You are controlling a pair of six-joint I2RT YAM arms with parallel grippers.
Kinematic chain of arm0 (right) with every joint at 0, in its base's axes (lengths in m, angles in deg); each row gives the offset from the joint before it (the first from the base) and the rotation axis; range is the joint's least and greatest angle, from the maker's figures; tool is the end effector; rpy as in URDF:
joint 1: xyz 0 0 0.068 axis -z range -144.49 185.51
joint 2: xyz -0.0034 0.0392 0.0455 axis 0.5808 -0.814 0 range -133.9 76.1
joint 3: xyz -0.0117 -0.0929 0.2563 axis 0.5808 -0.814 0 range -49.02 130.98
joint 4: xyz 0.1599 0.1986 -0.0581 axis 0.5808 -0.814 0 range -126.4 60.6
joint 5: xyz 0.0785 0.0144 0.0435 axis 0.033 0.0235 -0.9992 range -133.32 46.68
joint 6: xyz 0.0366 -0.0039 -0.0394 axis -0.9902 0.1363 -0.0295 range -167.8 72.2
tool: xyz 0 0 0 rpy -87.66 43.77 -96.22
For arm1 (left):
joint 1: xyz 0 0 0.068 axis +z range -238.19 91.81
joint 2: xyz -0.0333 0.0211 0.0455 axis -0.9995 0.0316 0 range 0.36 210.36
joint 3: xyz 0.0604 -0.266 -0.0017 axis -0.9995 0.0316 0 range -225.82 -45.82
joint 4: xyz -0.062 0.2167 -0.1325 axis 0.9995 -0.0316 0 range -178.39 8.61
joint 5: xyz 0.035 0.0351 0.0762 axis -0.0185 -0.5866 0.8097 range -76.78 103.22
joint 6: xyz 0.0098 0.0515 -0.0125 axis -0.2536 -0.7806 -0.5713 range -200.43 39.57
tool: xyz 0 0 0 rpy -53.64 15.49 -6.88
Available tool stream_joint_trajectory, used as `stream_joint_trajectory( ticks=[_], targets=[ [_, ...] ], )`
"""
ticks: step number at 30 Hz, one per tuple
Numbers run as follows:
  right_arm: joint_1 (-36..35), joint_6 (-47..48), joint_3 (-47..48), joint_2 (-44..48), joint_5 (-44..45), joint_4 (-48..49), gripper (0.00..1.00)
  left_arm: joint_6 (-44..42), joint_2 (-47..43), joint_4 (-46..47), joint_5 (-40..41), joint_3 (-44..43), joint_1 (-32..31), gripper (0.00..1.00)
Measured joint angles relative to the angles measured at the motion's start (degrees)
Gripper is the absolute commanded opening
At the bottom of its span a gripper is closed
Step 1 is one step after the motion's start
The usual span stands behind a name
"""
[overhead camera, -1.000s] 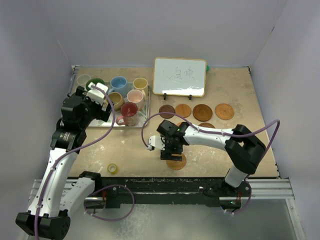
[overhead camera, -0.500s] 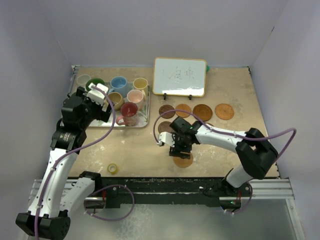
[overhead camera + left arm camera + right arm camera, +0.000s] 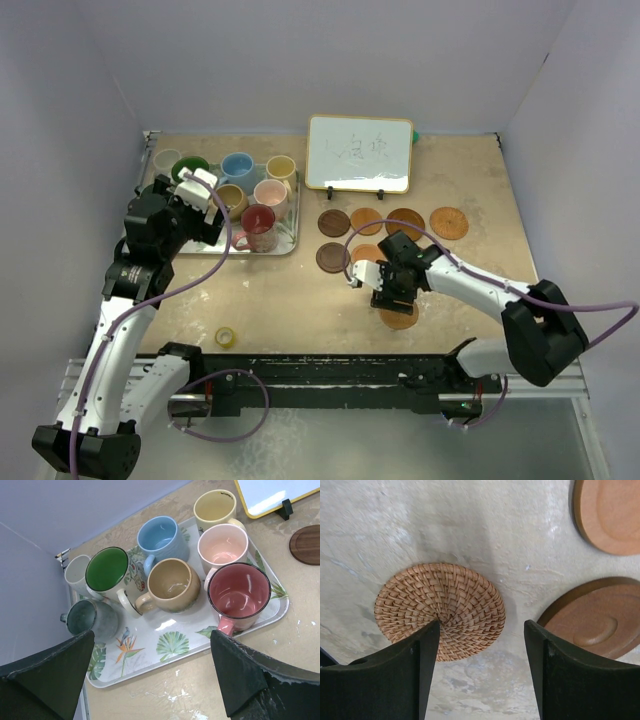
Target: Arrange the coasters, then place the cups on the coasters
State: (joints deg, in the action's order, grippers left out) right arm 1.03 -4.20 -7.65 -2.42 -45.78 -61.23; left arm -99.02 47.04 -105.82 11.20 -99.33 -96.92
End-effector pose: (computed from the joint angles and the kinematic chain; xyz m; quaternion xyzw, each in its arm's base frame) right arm 0.1956 0.1362 0.1699 -0.6222 0.7610 0.0065 0.1835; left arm 0.1772 -0.0284 0.3611 0.2007 0.7815 0.0365 0.5896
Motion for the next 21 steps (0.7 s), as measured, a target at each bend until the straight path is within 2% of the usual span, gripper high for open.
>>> stream_joint_trajectory(
  ticks=[12, 21],
  targets=[
    [6.6, 3.5, -5.2, 6.6, 0.0, 1.7, 0.68, 0.0, 0.0, 0.0, 0.1, 0.0, 0.0, 0.95],
    [13.6, 7.6, -8.3, 11.5, 3.1, 1.6, 0.67, 0.0, 0.0, 0.0, 0.2, 0.0, 0.0, 0.95]
  ],
)
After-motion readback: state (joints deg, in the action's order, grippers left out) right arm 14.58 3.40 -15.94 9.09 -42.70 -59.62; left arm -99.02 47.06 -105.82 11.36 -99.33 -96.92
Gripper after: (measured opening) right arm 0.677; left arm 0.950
